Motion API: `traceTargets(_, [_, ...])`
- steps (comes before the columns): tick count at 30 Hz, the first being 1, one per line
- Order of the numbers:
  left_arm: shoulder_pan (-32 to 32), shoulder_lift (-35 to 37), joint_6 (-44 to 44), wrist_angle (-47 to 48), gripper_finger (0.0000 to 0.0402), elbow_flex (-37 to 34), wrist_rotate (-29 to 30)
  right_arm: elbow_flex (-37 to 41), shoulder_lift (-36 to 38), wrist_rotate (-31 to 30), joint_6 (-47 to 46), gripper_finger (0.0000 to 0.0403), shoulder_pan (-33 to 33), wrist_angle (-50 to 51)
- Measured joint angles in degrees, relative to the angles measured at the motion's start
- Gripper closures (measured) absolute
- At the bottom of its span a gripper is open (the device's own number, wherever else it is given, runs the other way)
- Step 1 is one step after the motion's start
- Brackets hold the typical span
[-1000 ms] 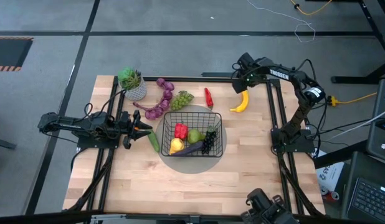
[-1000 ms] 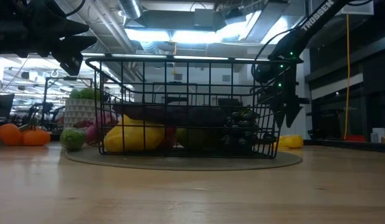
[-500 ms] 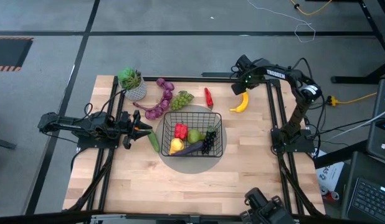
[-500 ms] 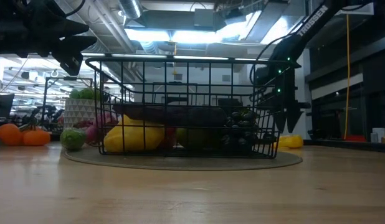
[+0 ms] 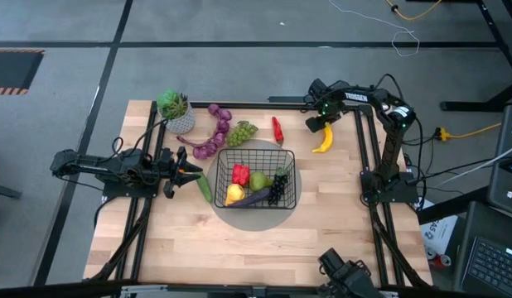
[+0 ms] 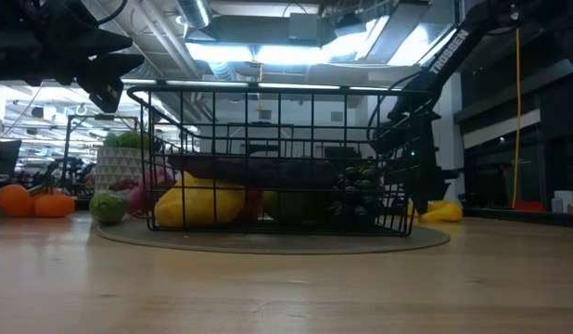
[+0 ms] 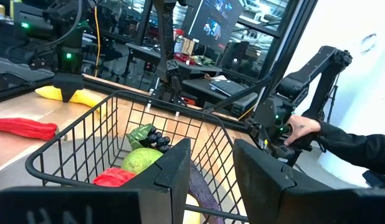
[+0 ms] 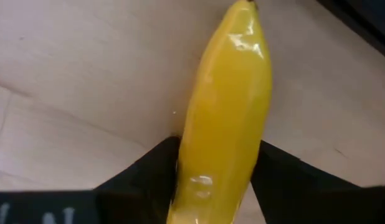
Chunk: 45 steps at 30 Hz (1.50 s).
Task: Build produce basket
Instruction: Put the yellow banana into the black wire basket
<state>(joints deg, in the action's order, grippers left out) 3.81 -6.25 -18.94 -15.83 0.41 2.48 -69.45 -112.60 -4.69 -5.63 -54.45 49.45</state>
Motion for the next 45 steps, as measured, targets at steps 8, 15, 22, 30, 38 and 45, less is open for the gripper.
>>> traceTargets(8, [0.0, -0.01, 0.02, 0.17, 0.0286, 0.0, 0.0, 0.43, 2.03, -0.28, 3.34, 0.0286, 0.82, -0.68])
traceTargets(15, [-0.01, 0.0, -0.02, 0.17, 0.0286, 0.01, 0.0, 0.59, 7.4, -0.47, 8.35, 0.0286, 4.07, 1.47])
traceTargets(22, [-0.01, -0.01, -0.05, 0.17, 0.0286, 0.0, 0.01, 0.61, 16.01, 0.54, 7.48, 0.0286, 9.17, 5.21])
traceTargets(30, [0.01, 0.01, -0.07, 0.15, 0.0286, 0.01, 0.01, 0.55, 28.35, 11.65, 7.74, 0.0279, 18.28, 3.12])
traceTargets(38, [-0.02, 0.01, -0.04, 0.15, 0.0286, 0.01, 0.02, 0.5, 35.46, 29.51, 13.9, 0.0277, 27.61, -11.97])
traceTargets(45, [-0.02, 0.01, -0.02, 0.17, 0.0286, 0.0, 0.02, 0.45, 35.21, 37.36, 16.97, 0.0276, 35.12, -28.83])
